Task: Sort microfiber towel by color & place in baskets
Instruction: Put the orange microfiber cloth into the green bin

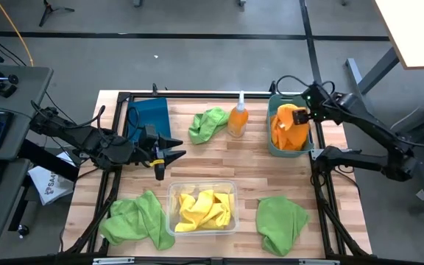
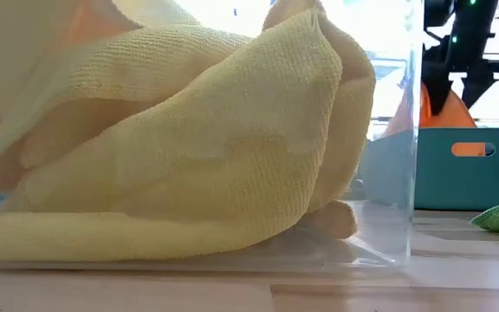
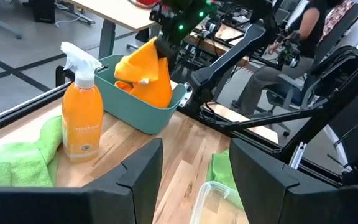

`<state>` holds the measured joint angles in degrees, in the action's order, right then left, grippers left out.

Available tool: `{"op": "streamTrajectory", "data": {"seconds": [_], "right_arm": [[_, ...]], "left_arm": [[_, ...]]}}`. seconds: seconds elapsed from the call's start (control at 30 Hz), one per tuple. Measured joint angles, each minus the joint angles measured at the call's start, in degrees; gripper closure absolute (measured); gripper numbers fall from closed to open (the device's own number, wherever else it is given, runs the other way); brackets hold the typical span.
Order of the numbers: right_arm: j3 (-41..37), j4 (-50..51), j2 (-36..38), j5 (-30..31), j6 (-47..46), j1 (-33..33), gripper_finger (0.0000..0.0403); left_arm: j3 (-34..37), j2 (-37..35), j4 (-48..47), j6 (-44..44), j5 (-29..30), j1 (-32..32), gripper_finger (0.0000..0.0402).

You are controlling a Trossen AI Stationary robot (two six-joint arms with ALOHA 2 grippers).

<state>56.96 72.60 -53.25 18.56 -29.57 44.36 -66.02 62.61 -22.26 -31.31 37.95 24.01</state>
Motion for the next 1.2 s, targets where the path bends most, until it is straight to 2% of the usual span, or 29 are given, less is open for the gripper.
{"op": "streamTrajectory", "data": {"seconds": [0.07,0.13,0.27,0.33,0.47,0.73,0.83,0.9,1.03,1.07,1.13,1.2], "right_arm": [[2.04,0.24,-0.19,-0.73,1.35,0.0,0.0105],[3.6,0.0,-0.68,-4.65,4.33,0.02,0.0105],[4.44,2.54,-3.59,-23.08,11.0,-0.01,0.0105],[3.7,7.21,-5.9,-28.63,13.3,-0.39,0.0105],[1.19,17.36,-10.16,-29.32,20.86,-1.21,0.0105],[0.27,17.42,-10.58,-24.8,23.66,-0.42,0.0105],[0.62,17.4,-10.65,-28.2,24.48,1.91,0.0105],[0.6,17.43,-11.29,-33.66,24.84,3.69,0.0105],[0.6,17.09,-11.34,-58.36,29.29,5.31,0.0105],[0.6,17.34,-11.34,-62.56,29.56,5.06,0.0105],[0.6,17.34,-10.94,-65.6,29.42,4.22,0.0105],[0.6,17.36,-9.88,-65.61,28.27,3.18,0.0105]], "left_arm": [[0.0,0.0,0.0,0.0,0.02,0.0,0.0227],[-0.01,0.0,0.0,0.0,0.02,0.0,0.0227],[0.0,0.0,0.02,-0.05,0.04,0.0,0.0227],[-0.02,0.0,0.01,-0.17,0.04,0.0,0.0227],[0.0,0.0,0.01,-0.16,0.09,0.0,0.0227],[-0.01,0.0,-0.34,-0.13,0.18,0.0,0.0227],[-0.02,0.0,-0.48,-0.11,0.19,0.0,0.0227],[-0.02,0.0,-0.5,-0.09,0.2,0.0,0.0227],[-0.01,0.0,-0.55,-0.13,0.17,0.0,0.0227],[-0.01,0.0,-0.57,-0.13,0.07,0.04,0.0227],[-0.02,0.0,-0.58,-0.13,-0.41,0.04,0.0227],[-0.01,0.0,-0.61,-0.13,-0.62,0.04,0.0227]]}}
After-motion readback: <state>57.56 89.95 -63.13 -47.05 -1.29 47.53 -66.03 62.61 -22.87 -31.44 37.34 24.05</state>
